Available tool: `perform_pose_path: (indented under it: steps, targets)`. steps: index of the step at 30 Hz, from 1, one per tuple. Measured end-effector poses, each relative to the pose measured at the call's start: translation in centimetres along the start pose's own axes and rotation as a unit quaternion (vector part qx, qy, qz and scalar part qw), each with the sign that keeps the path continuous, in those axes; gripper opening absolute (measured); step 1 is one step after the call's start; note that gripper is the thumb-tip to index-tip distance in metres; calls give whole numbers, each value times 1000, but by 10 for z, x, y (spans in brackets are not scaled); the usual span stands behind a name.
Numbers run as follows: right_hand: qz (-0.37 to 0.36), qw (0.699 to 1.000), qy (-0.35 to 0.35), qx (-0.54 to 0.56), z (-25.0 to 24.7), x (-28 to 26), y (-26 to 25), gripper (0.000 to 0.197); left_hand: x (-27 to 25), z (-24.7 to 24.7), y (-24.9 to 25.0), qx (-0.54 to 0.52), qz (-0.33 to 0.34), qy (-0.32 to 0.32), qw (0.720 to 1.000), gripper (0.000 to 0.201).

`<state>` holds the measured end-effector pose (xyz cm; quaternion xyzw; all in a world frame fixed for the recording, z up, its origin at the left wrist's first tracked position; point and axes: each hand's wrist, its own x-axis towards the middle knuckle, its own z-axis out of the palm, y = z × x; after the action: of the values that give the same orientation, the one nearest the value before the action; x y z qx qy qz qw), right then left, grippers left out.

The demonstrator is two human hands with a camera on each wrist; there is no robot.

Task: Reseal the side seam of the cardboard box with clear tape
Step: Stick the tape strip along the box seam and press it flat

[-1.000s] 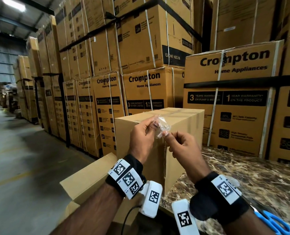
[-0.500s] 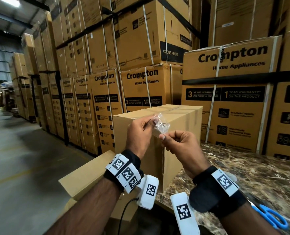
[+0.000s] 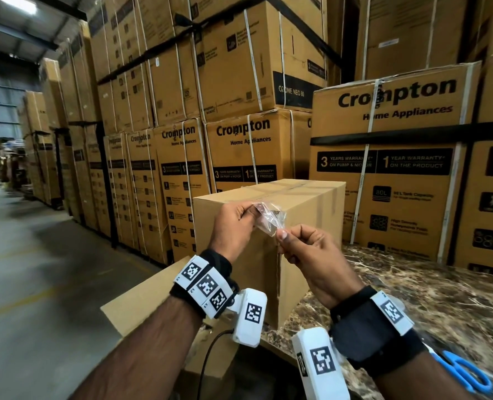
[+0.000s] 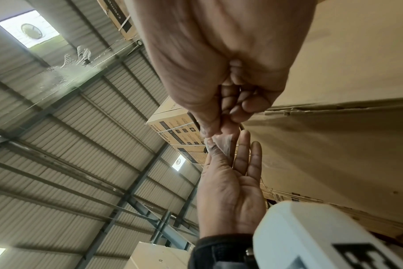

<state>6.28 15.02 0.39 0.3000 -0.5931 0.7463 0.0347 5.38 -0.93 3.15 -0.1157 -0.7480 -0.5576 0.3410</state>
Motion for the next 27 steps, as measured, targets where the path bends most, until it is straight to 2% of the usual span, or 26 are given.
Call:
perform_pose_path:
  steps: [10,13,15,19,22,25,27]
  targets:
    - [0,1000,11,-3,2,1,-3,14,5,1,0,-4,-32,13,999,16]
    - [-38,998,24,-54,-1,-1,-4,15,1,2,1,101,10,29,994,17]
    - [-65,992,37,-105,-4,-2,-5,18,0,0,4,124,31,34,991,20]
    - [-88,983,52,-151,-9,-4,-1,27,-2,1,9,89,38,8,995,33]
    - [-100,981,59,-158,-9,-6,2,24,-4,5,7,36,14,6,999,45]
    - [-102,978,72,-164,-11,-6,2,23,-7,9,5,35,18,-20,999,76]
    - [-100,978,78,-168,-14,-5,2,26,-11,12,4,89,32,-19,995,97]
